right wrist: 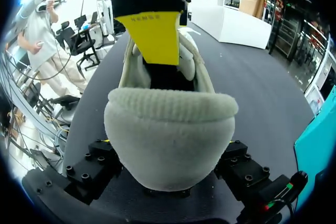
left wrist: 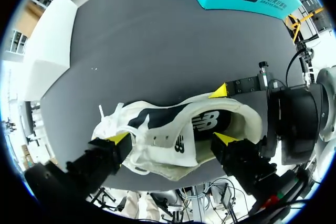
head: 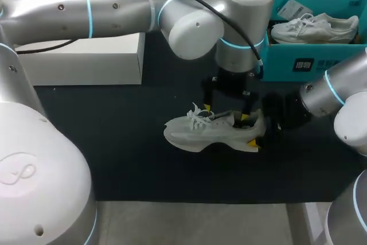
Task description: Take the shoe out of the shoebox, open the shoe tongue, remove and reinsert the insole, then place the shoe into the shoebox
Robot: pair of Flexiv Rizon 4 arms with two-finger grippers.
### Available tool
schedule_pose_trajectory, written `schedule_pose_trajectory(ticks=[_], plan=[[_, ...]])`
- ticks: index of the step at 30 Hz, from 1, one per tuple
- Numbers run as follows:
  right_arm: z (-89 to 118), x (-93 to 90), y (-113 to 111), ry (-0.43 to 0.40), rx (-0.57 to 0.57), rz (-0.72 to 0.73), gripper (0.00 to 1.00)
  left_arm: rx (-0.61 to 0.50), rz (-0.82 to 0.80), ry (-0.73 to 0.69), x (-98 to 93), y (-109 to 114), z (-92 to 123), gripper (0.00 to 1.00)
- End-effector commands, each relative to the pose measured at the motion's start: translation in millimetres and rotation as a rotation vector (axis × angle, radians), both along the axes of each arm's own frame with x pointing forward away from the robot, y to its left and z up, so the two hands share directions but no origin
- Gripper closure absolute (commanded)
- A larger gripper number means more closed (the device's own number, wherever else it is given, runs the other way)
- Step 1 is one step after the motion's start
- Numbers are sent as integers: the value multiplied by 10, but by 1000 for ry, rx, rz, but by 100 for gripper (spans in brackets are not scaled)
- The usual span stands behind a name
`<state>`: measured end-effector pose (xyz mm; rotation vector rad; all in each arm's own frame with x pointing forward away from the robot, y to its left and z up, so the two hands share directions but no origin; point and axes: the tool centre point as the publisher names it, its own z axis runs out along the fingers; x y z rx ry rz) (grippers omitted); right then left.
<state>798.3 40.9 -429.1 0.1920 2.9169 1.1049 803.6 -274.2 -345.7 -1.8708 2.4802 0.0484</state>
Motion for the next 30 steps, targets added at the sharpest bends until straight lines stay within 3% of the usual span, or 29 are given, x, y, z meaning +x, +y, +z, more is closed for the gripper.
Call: schedule_pose_trajectory(ticks=[1,6,11,17,20,22,27,28,30], plan=[[-18,2,17,-2,-1,-2,100,71,30,-29,18,-65,-55,0],[-18,2,17,-2,-1,-2,100,138,69,-42,58,51,-81,4],[-18,2,17,-2,-1,-2,100,148,66,-32,15,159,-11,0],[-18,2,17,-2,-1,-2,100,117,66,2,-33,233,86,15],[-18,2,17,-2,-1,-2,100,112,68,2,-58,247,110,32],[-18,2,17,-2,-1,-2,100,109,71,4,-64,251,116,54],[-18,2,17,-2,-1,-2,100,76,56,48,-70,270,134,83],[-18,2,17,-2,-1,-2,100,65,48,59,-74,273,138,94],[-18,2,17,-2,-1,-2,100,29,21,96,-85,275,144,100]])
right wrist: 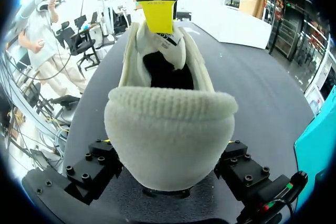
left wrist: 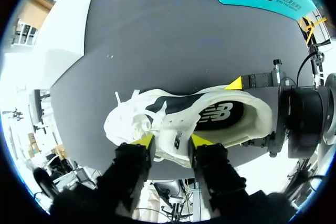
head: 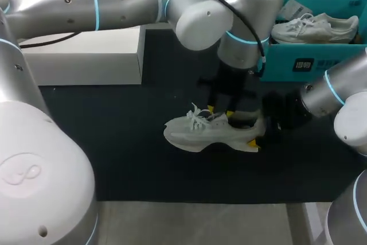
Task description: Take the shoe out of the shoebox, open the shoe tongue, remove and reinsert the insole, then place the shoe into the shoebox
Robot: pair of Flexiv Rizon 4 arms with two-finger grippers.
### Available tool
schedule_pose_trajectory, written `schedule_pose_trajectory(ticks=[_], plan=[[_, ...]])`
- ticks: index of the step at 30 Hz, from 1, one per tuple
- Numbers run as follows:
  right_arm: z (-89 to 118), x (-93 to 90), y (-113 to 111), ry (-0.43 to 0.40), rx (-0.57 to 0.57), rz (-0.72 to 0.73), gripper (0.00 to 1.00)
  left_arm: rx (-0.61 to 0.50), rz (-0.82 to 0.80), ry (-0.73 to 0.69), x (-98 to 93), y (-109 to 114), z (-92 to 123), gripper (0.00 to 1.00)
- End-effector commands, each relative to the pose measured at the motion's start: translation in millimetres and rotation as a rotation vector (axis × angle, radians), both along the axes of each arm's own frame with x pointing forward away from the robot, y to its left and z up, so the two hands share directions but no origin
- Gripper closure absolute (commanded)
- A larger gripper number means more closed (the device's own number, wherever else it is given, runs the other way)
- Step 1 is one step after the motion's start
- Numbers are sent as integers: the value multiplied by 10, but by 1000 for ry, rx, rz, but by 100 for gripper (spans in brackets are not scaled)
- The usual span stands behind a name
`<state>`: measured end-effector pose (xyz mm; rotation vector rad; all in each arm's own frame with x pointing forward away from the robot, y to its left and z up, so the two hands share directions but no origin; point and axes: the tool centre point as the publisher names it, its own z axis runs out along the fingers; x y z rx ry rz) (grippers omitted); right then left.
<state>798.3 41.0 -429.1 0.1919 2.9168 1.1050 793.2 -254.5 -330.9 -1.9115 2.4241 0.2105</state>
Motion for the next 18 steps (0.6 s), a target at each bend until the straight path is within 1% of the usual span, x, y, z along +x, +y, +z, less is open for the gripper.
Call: schedule_pose_trajectory(ticks=[1,5,9,15,18], plan=[[-18,2,16,-1,-1,-2,100,-74,-31,59,16,81,-2,100],[-18,2,16,-1,-1,-2,100,-132,-70,115,-1,117,29,100],[-18,2,16,-1,-1,-2,100,-194,-98,147,-32,203,137,100],[-18,2,16,-1,-1,-2,100,-293,-109,160,-72,374,333,100],[-18,2,16,-1,-1,-2,100,-326,-94,145,-102,473,391,100]])
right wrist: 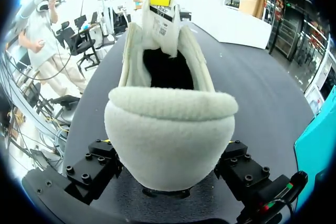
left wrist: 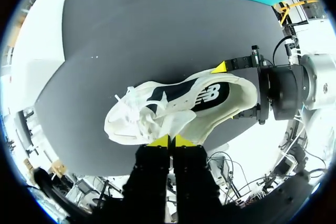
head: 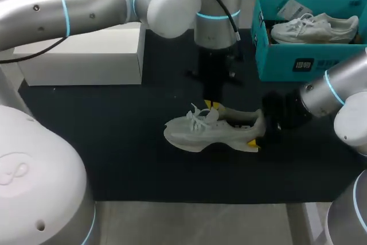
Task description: Take the shoe out of the shoebox, open the shoe tongue, remove and reinsert the insole, then place the shoe into the shoebox
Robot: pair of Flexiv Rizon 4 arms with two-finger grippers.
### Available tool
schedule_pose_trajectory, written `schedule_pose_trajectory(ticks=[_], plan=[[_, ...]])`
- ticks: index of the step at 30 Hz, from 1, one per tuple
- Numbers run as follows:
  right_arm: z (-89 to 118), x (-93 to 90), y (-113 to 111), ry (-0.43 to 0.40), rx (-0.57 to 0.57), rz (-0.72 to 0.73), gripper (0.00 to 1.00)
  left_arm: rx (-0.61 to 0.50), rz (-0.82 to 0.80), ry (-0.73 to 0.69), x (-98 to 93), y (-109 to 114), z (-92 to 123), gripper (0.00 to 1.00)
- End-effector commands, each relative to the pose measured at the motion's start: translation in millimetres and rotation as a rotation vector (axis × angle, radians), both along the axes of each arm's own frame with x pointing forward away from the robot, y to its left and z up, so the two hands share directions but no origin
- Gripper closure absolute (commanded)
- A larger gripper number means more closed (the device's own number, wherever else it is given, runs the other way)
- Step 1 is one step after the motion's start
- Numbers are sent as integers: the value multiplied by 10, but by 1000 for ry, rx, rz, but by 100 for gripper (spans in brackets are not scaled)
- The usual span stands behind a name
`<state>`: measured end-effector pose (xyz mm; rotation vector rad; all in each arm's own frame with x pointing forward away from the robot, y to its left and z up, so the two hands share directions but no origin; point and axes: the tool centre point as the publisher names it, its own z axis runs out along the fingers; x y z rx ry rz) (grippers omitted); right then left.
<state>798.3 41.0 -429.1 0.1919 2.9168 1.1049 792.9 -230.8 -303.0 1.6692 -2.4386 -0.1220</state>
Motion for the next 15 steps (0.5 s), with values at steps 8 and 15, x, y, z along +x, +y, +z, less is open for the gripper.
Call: schedule_pose_trajectory(ticks=[8,15], plan=[[-18,2,16,-2,-1,-2,100,-177,155,-11,-66,506,75,100],[-18,2,16,-2,-1,-2,100,-128,285,-12,-22,677,-116,100]])
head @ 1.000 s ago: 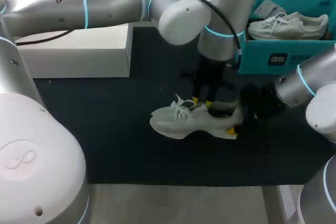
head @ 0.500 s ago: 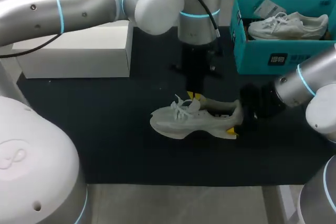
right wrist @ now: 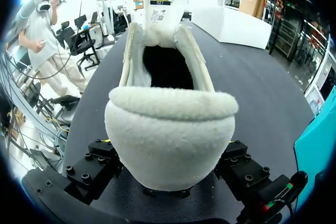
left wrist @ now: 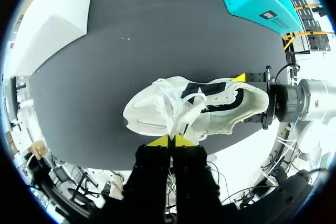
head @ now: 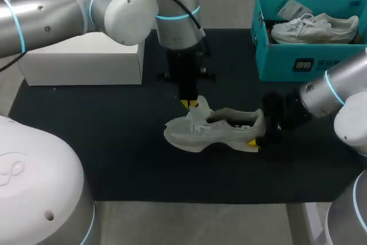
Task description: Take the shoe out of the shoebox, open the shoe tongue, remove and reinsert the insole, then place the shoe into the shoebox
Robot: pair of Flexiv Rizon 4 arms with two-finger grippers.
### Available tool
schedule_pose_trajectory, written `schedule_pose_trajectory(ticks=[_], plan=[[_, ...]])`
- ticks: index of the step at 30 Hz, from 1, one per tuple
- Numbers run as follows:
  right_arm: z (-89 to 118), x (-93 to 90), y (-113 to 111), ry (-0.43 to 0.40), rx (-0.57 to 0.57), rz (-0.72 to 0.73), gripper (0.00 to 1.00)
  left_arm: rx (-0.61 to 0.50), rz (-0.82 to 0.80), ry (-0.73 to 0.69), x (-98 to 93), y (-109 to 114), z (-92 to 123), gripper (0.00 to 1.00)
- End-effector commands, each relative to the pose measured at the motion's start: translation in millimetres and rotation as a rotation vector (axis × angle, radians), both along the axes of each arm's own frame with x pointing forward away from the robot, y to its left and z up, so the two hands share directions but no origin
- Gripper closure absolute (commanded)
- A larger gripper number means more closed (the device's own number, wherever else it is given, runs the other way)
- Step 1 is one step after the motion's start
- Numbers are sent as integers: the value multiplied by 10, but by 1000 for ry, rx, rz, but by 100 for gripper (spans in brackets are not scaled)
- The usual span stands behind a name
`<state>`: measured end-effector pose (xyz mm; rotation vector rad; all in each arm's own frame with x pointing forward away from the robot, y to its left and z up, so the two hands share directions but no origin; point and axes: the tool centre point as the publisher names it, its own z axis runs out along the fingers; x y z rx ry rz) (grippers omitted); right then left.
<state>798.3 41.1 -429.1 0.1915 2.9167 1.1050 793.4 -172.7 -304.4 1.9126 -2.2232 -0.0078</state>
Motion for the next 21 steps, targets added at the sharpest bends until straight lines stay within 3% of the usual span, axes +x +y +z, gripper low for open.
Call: schedule_pose_trajectory(ticks=[1,13,20,21], plan=[[-18,2,15,-1,-1,-2,100,-62,77,0,-8,119,-140,100],[-18,2,15,-1,-1,-2,100,7,257,80,271,428,-555,100],[-18,2,15,-1,-1,-2,100,-6,227,75,255,453,-518,100],[-18,2,15,-1,-1,-2,100,-21,189,71,236,440,-486,91]])
